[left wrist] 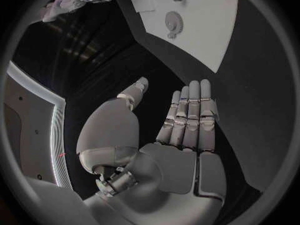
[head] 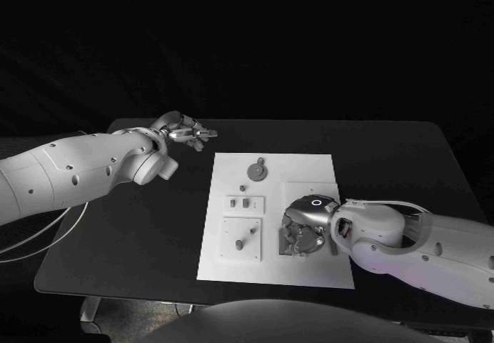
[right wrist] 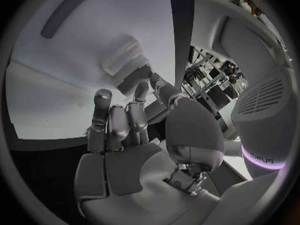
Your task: Assemble the parts on the task board
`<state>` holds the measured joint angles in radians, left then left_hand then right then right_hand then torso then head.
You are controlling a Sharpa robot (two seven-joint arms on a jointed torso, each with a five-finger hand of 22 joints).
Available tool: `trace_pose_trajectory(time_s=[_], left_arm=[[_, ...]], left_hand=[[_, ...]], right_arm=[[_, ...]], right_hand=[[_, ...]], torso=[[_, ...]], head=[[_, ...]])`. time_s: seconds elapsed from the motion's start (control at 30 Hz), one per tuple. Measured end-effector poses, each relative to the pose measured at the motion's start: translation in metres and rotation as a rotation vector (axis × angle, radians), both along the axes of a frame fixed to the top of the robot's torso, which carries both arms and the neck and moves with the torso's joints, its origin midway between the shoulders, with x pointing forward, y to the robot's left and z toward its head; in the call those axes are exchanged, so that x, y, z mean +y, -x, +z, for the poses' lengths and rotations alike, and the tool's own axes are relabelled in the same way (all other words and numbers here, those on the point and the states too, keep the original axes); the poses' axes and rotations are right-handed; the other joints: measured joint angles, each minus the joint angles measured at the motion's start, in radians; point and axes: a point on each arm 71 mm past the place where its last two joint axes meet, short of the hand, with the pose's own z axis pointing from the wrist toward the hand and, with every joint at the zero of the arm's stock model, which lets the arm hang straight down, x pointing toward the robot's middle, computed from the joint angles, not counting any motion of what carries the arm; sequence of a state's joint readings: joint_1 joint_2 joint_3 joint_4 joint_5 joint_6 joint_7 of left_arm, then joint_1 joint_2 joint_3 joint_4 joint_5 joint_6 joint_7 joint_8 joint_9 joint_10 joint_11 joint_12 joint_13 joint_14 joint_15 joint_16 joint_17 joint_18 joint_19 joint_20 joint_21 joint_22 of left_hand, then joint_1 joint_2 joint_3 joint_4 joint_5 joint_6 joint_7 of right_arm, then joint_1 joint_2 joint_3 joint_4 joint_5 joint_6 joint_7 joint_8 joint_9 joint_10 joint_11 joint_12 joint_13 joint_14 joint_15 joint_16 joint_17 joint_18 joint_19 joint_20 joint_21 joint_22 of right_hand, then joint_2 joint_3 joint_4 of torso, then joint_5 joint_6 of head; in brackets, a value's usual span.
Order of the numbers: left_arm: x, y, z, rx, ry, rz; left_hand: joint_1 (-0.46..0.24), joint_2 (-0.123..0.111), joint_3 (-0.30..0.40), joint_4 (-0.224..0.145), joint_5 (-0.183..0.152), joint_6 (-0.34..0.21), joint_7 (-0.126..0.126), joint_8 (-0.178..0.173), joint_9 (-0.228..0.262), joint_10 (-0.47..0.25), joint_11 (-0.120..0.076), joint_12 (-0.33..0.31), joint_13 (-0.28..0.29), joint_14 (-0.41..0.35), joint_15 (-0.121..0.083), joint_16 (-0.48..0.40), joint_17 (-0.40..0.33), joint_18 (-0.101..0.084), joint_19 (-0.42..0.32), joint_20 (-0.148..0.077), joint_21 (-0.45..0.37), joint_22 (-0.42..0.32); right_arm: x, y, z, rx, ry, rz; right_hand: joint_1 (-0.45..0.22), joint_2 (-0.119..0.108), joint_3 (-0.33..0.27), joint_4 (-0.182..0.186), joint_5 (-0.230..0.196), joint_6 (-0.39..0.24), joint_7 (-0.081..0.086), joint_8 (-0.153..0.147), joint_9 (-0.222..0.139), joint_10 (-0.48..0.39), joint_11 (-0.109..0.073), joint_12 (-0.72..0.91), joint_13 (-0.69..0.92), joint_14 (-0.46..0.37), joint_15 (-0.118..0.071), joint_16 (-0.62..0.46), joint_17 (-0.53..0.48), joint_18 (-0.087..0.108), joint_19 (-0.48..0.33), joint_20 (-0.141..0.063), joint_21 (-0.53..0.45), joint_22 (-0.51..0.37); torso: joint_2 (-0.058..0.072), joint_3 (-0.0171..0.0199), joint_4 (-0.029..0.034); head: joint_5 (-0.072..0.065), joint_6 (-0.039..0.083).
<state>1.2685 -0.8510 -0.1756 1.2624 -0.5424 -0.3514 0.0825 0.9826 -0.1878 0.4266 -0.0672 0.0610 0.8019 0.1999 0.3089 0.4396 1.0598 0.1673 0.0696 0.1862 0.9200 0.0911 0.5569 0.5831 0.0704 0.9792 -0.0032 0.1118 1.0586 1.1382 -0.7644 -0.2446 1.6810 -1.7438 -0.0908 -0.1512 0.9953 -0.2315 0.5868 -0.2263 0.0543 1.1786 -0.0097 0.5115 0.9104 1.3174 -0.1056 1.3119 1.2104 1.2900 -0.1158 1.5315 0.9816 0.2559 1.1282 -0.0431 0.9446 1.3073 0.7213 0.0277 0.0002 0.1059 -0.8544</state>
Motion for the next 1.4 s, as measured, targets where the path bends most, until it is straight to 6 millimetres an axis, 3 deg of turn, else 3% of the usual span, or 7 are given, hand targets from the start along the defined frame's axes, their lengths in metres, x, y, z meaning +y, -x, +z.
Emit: trace_pose_trajectory(time_s=[0.6,0.8,0.87,1.0,1.1,1.33,1.4], left_arm=[[0.001,0.0,0.0,0.004,-0.001,0.0],[0.001,0.0,0.0,0.006,-0.002,0.0],[0.001,0.0,-0.001,0.006,-0.002,0.0],[0.0,0.0,-0.001,0.008,-0.002,-0.002],[0.0,0.0,-0.001,0.009,-0.002,-0.001],[0.002,0.0,-0.001,0.011,-0.003,0.002],[0.002,0.001,-0.001,0.012,-0.004,0.002]], left_hand=[[0.0,0.0,-0.002,0.002,0.0,0.0,0.0,0.0,0.0,0.0,0.0,0.0,-0.001,0.0,0.0,-0.004,0.001,0.0,0.0,0.0,-0.004,0.0],[0.0,0.0,-0.002,0.002,0.0,0.0,0.0,0.0,0.0,0.0,0.0,0.0,-0.001,0.0,0.0,-0.004,0.001,0.0,0.0,0.0,-0.004,0.0],[0.0,0.0,-0.002,0.002,0.0,0.0,0.0,0.0,0.0,0.0,0.0,0.0,-0.001,0.0,0.0,-0.004,0.002,0.0,0.0,0.0,-0.004,0.0],[0.0,0.0,-0.002,0.002,0.0,0.0,0.0,0.0,0.0,0.0,0.0,0.0,-0.001,0.0,0.0,-0.004,0.002,0.0,0.0,0.0,-0.004,0.0],[0.0,0.0,-0.002,0.002,0.0,0.0,0.0,0.0,0.0,0.0,0.0,0.0,-0.001,0.0,0.0,-0.004,0.002,0.0,0.0,0.0,-0.004,0.0],[-0.004,-0.004,-0.005,0.005,0.0,0.0,0.0,0.0,0.0,0.0,0.0,0.0,-0.001,0.0,0.0,-0.004,0.003,0.0,0.0,0.0,-0.004,0.0],[-0.004,-0.004,-0.005,0.005,0.0,0.0,0.0,0.0,0.0,0.0,0.0,0.0,-0.001,0.0,0.0,-0.004,0.003,0.0,0.0,0.0,-0.004,0.0]], right_arm=[[-0.011,-0.002,0.0,0.012,-0.022,-0.04],[-0.028,-0.009,0.017,0.085,-0.137,-0.158],[-0.037,-0.017,0.027,0.104,-0.167,-0.21],[-0.062,-0.028,0.032,0.157,-0.168,-0.331],[-0.076,-0.027,0.027,0.211,-0.133,-0.404],[-0.103,-0.025,0.019,0.295,-0.025,-0.518],[-0.109,-0.024,0.019,0.309,0.0,-0.541]], right_hand=[[0.005,0.005,0.006,0.0,0.0,-0.007,0.007,-0.005,0.003,-0.025,0.002,-0.036,-0.045,0.0,0.0,0.0,-0.013,-0.002,0.001,-0.001,0.0,0.0],[-0.016,-0.015,0.02,0.027,0.0,-0.175,0.081,-0.151,-0.091,-0.062,0.069,-0.064,-0.076,-0.004,-0.004,0.0,-0.009,-0.015,0.008,-0.001,0.0,0.0],[-0.048,-0.014,0.016,0.057,0.0,-0.195,0.083,-0.179,-0.115,-0.072,0.079,-0.076,-0.086,-0.007,-0.004,0.0,-0.016,-0.015,0.008,-0.001,0.0,0.0],[-0.136,0.045,0.021,0.143,0.044,-0.253,0.12,-0.226,-0.165,-0.115,0.104,-0.127,-0.139,-0.049,0.015,-0.018,-0.084,-0.015,-0.007,0.013,-0.014,0.0],[-0.142,0.104,0.004,0.125,0.086,-0.25,0.118,-0.239,-0.2,-0.117,0.106,-0.133,-0.146,-0.056,0.022,-0.021,-0.098,-0.015,-0.019,0.015,-0.015,0.0],[-0.173,0.114,-0.007,0.146,0.092,-0.205,0.087,-0.238,-0.236,-0.122,0.1,-0.137,-0.149,-0.061,0.021,-0.026,-0.104,-0.015,-0.021,0.016,-0.015,0.0],[-0.177,0.111,-0.006,0.152,0.089,-0.159,0.095,-0.228,-0.242,-0.121,0.095,-0.137,-0.149,-0.062,0.022,-0.026,-0.099,-0.015,-0.023,0.018,-0.015,0.0]], torso=[[0.0,0.0,-0.0004],[0.0,0.0,-0.0004],[0.0,0.0,-0.0006],[-0.001,-0.0005,-0.0012],[-0.001,-0.0017,-0.0014],[-0.001,0.0001,-0.0013],[0.0,0.0008,-0.0013]], head=[[0.001,0.003],[-0.002,0.007],[-0.004,0.009],[-0.01,0.013],[-0.013,0.014],[-0.017,0.015],[-0.018,0.014]])
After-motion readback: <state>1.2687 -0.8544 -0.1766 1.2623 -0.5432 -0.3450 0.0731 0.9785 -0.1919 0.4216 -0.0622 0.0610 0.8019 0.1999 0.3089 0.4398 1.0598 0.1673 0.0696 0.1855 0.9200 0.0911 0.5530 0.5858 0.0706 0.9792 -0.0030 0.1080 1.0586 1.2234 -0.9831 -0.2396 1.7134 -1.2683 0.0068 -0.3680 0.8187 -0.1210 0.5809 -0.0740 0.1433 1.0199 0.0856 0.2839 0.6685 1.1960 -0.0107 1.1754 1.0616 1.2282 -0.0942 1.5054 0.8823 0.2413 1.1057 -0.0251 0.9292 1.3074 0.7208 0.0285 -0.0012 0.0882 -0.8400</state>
